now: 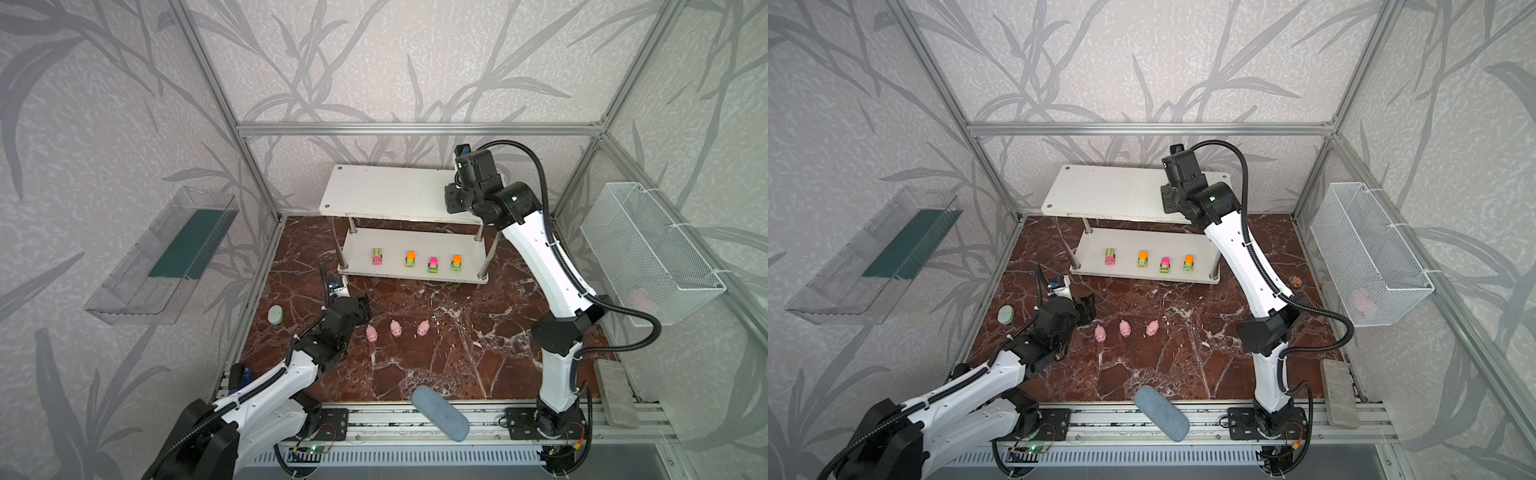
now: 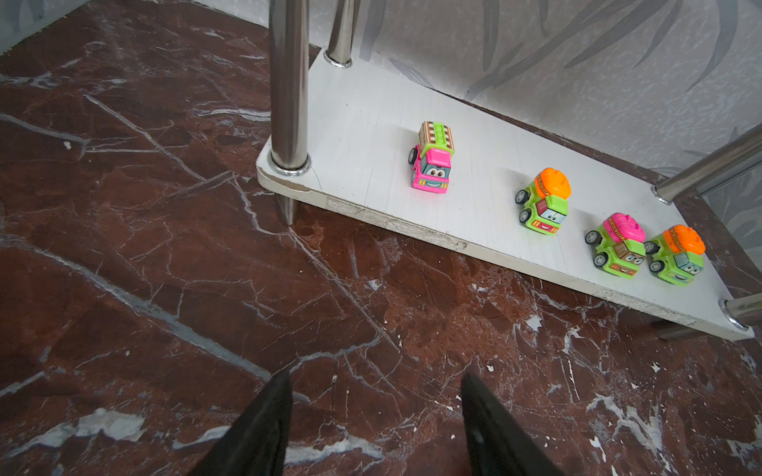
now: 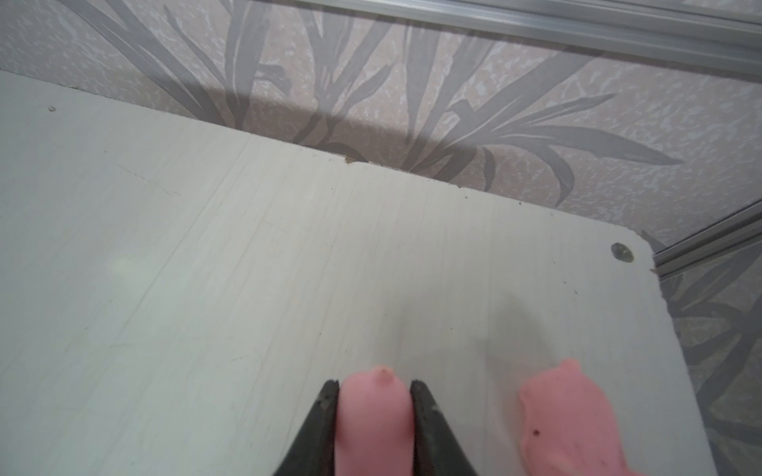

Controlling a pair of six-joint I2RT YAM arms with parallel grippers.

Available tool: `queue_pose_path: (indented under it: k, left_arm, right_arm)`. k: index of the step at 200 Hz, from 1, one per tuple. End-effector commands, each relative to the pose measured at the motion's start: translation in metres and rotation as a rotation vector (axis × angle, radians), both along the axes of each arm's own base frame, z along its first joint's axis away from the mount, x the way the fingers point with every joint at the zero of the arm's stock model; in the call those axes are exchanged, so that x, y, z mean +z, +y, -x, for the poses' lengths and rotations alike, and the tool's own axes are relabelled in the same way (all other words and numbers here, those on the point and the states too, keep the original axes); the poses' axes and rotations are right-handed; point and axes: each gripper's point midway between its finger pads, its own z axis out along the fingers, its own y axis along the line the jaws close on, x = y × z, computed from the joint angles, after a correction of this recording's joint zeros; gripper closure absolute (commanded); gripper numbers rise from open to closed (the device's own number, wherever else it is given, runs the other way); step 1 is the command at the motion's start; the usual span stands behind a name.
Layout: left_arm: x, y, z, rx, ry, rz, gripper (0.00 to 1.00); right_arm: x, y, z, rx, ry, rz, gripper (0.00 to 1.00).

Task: Place and organize the plastic toys onto the shelf
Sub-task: 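Set the pig beside the first pig on the top shelf and release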

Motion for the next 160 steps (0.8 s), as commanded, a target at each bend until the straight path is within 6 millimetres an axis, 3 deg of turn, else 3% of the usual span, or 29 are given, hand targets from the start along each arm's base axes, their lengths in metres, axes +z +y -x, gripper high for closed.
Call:
queue_pose_path:
  k: [1,69,160]
  left_arm:
    - [0.005,-0.002,-0.005,0.004,-0.017,0.025,0.36]
    - [0.001,-0.001,-0.003,0.006,-0.009,0.023,0.36]
    - [-0.001,0.000,-0.003,0.010,-0.006,0.022,0.36]
  right_arm:
    - [0.000,-0.007,-0.005,-0.017,-0.002,0.011,0.70]
    - [-0.001,-0.006,-0.013,-0.013,0.001,-0.004,0.70]
    - [-0.018,0.002,-0.024,-0.010,0.038,0.004,0.69]
